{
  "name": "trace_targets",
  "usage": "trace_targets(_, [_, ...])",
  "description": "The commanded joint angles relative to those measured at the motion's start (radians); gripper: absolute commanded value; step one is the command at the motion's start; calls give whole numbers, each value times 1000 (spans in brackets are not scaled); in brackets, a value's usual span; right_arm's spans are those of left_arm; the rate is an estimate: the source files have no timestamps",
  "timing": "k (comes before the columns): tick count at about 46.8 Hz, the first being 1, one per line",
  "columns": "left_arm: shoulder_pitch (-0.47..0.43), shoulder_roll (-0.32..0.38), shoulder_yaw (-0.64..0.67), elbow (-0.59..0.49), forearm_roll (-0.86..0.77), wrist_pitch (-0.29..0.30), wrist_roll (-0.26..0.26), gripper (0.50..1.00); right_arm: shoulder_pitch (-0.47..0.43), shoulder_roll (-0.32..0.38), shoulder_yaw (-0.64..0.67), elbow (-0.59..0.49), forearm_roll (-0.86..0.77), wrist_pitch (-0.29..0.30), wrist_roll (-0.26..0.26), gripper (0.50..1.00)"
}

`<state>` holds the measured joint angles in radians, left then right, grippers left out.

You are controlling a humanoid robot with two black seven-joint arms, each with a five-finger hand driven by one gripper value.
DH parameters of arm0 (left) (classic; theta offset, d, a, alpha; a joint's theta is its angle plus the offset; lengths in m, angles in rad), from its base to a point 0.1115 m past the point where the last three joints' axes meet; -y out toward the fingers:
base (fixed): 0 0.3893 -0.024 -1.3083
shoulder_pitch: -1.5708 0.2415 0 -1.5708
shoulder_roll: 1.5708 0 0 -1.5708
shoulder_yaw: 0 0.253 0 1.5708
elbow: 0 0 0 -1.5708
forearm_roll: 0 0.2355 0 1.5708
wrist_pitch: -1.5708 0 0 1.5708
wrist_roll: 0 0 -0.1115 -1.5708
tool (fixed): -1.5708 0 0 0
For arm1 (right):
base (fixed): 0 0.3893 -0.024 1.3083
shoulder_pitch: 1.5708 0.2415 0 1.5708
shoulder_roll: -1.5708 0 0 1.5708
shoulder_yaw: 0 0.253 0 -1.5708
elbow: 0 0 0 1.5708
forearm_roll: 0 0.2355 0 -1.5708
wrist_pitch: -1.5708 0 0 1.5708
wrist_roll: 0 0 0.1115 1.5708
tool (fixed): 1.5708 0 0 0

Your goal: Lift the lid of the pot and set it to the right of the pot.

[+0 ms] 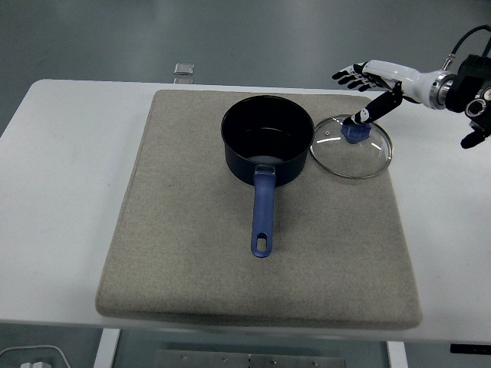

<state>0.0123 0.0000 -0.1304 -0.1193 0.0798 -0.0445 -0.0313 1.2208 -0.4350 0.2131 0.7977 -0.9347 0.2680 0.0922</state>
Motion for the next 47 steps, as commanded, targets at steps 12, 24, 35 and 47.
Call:
trace_targets(12, [0, 0, 0, 0, 0, 0, 1, 1000, -23, 15, 3, -2, 310, -12, 0, 901])
trace_targets(24, [0, 0, 0, 1, 0, 0, -1, 1000, -69, 27, 38, -14, 594, -21, 1, 921])
trace_targets(35, [0, 0, 0, 0, 0, 0, 1, 1000, -116, 68, 121, -25, 714, -19, 3, 919])
trace_targets(47, [0, 0, 0, 0, 0, 0, 1, 1000, -136, 87, 138, -77, 954, -18, 0, 919])
